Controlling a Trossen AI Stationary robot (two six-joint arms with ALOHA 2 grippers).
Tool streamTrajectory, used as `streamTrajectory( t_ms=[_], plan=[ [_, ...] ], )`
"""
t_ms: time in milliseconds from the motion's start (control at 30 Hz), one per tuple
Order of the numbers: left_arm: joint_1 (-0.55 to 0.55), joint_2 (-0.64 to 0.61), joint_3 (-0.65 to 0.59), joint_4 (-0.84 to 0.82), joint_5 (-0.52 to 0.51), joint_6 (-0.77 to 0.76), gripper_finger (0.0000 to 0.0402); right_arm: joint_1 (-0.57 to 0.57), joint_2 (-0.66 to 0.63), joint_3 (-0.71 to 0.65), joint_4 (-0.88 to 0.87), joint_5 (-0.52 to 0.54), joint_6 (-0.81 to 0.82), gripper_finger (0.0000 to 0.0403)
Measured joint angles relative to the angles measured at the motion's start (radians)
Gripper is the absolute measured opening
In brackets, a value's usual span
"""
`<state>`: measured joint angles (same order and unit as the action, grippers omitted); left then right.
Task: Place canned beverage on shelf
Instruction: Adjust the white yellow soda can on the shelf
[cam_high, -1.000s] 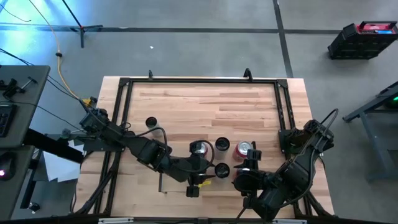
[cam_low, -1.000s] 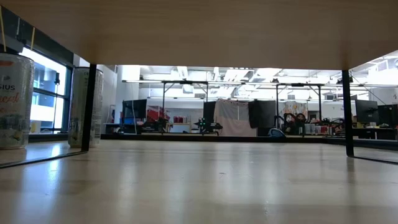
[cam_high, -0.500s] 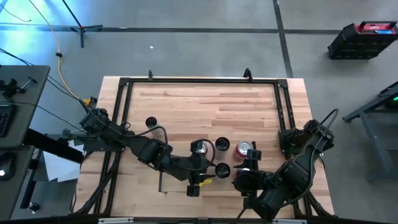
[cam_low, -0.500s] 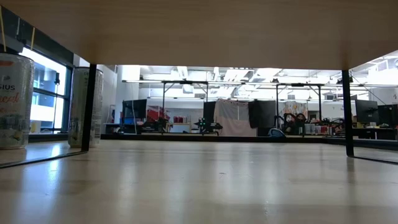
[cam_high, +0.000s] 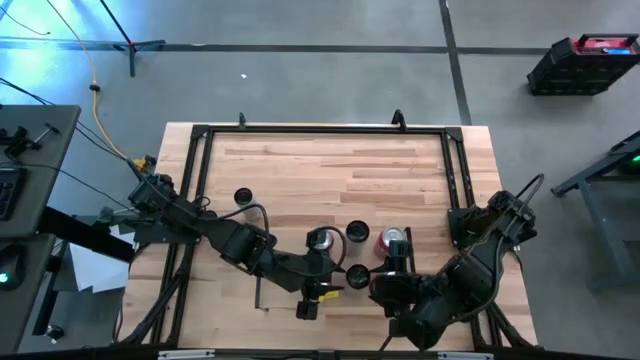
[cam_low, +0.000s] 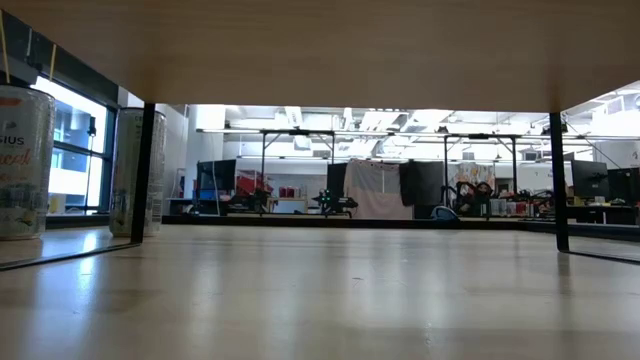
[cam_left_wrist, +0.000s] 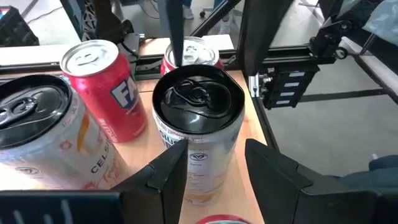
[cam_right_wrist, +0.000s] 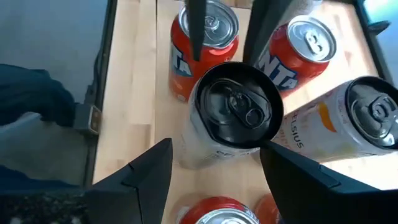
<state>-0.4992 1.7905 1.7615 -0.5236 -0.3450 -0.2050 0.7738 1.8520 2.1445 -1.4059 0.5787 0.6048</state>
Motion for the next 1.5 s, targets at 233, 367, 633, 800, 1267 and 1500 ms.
streamTrajectory(
  t_ms=[233,367,633,800,1267,1500],
  plan=[
    [-0.005,0.000,0.001,-0.032,0.000,0.000,0.0151,-0.008,0.001,0.000,-0.020,-0.022,0.005,0.0228],
    [-0.005,0.000,0.001,-0.039,0.000,0.000,0.0151,-0.008,0.003,0.000,-0.019,-0.024,0.005,0.0228],
    [-0.005,0.000,0.001,-0.039,-0.002,0.000,0.0151,-0.006,0.003,0.000,-0.026,-0.030,0.000,0.0228],
    [-0.005,0.000,0.001,-0.031,-0.002,0.000,0.0151,-0.006,0.003,0.000,-0.031,-0.033,0.000,0.0228],
    [-0.005,0.000,0.001,-0.032,-0.002,0.000,0.0151,-0.006,0.003,0.000,-0.011,-0.053,-0.003,0.0228],
    [-0.005,0.000,0.000,-0.032,0.001,-0.001,0.0151,-0.006,0.002,0.000,-0.004,-0.052,-0.007,0.0228]
  ],
)
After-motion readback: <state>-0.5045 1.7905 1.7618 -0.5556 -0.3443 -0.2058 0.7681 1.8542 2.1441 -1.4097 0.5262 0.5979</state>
